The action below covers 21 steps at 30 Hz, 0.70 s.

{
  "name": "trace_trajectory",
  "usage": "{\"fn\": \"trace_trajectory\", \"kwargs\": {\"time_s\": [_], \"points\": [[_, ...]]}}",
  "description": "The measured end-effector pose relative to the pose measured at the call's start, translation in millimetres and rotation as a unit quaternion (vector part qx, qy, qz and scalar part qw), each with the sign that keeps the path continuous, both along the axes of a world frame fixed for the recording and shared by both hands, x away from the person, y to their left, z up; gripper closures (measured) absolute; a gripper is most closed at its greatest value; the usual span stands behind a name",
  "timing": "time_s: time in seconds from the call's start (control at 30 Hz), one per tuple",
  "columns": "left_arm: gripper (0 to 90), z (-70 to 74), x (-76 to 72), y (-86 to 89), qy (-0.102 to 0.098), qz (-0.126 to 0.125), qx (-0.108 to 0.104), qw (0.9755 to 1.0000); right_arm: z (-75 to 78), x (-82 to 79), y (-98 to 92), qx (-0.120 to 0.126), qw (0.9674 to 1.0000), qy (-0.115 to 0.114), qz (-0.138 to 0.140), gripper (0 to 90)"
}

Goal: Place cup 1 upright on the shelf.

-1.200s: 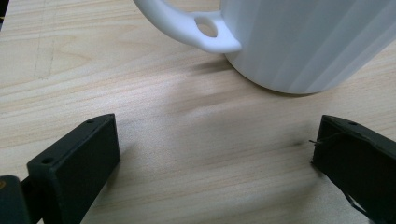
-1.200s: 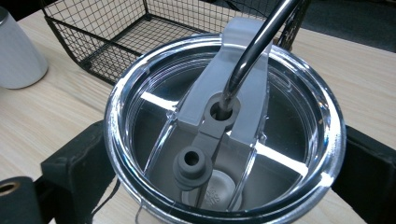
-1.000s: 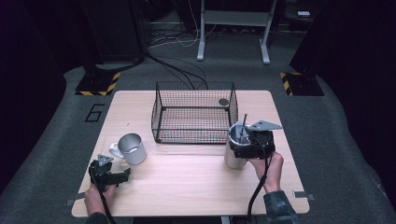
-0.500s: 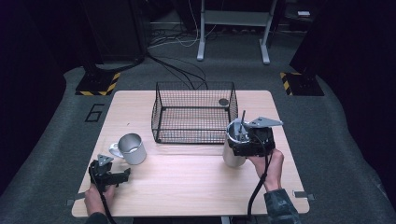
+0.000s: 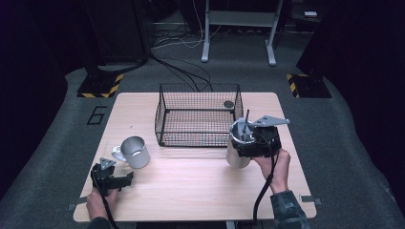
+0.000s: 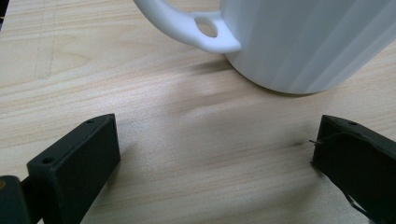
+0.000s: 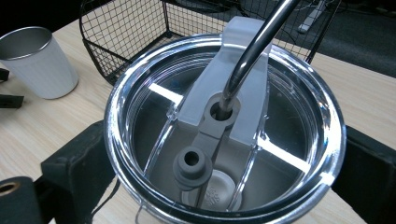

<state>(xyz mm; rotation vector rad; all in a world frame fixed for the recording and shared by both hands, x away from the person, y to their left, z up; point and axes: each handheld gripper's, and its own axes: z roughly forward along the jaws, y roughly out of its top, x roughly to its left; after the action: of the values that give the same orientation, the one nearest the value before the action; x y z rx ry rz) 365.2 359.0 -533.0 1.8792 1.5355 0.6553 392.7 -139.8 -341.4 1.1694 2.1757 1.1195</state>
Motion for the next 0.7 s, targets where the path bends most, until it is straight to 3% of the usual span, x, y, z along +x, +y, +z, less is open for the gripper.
{"fn": "trace_trajectory", "kwargs": {"time_s": [0.7], "points": [[0.4, 0.0, 0.0, 0.0, 0.000, 0.000, 0.000, 1.0000, 24.9, 3.1, 5.4, 0.000, 0.9999, -0.006, 0.010, 3.3]]}}
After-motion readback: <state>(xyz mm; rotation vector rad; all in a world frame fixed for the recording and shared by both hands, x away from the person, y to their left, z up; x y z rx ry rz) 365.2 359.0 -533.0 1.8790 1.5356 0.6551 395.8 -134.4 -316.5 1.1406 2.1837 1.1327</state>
